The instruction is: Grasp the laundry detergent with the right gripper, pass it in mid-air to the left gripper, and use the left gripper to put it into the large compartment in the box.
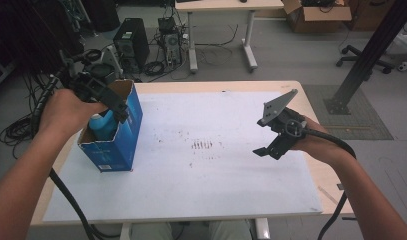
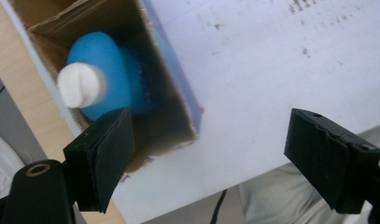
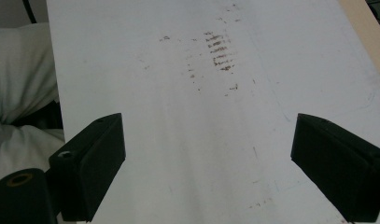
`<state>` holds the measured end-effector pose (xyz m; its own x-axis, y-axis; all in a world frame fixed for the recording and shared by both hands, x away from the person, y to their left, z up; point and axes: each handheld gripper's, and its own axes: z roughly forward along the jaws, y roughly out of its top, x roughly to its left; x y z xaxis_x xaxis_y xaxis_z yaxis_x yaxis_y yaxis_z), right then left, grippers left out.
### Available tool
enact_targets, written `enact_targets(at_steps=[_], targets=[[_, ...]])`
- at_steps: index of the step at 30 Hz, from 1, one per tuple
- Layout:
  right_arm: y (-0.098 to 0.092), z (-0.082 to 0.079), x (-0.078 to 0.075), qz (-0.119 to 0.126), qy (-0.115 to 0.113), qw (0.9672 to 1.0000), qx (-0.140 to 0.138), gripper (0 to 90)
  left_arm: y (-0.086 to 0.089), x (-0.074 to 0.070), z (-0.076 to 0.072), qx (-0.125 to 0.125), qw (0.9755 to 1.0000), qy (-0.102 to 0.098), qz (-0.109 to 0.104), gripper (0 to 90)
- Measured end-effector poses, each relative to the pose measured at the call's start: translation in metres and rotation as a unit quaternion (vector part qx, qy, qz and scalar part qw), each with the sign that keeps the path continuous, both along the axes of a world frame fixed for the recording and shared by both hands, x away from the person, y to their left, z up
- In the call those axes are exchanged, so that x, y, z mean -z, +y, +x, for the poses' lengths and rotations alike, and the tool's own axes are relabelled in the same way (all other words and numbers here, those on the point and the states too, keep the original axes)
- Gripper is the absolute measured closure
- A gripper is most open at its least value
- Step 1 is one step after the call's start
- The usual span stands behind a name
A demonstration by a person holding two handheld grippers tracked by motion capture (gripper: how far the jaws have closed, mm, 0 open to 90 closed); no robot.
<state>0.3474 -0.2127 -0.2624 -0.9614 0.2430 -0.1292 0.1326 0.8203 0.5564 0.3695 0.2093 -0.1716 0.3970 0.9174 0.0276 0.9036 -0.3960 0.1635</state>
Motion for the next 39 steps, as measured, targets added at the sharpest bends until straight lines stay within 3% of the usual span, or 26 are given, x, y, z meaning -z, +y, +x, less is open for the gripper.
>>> enact_targets(at_steps=[6,16,24,39], targets=[[-0.002,-0.001,-0.002,-0.001,0.0,1.0,0.003,9.6,-0.015,-0.004,-0.005,0.033,0.9994,0.01,-0.008,13.7],[-0.003,-0.002,-0.003,-0.003,0.002,1.0,0.007,9.5,-0.032,-0.011,-0.008,0.064,0.9976,0.0,-0.024,11.2],[-0.005,-0.001,-0.003,-0.007,0.009,0.9999,0.011,8.0,-0.042,-0.014,-0.007,0.099,0.9944,-0.011,-0.035,11.0],[-0.009,0.0,-0.003,-0.014,0.025,0.9993,0.026,6.4,-0.069,-0.009,-0.001,0.153,0.9875,-0.017,-0.035,10.3]])
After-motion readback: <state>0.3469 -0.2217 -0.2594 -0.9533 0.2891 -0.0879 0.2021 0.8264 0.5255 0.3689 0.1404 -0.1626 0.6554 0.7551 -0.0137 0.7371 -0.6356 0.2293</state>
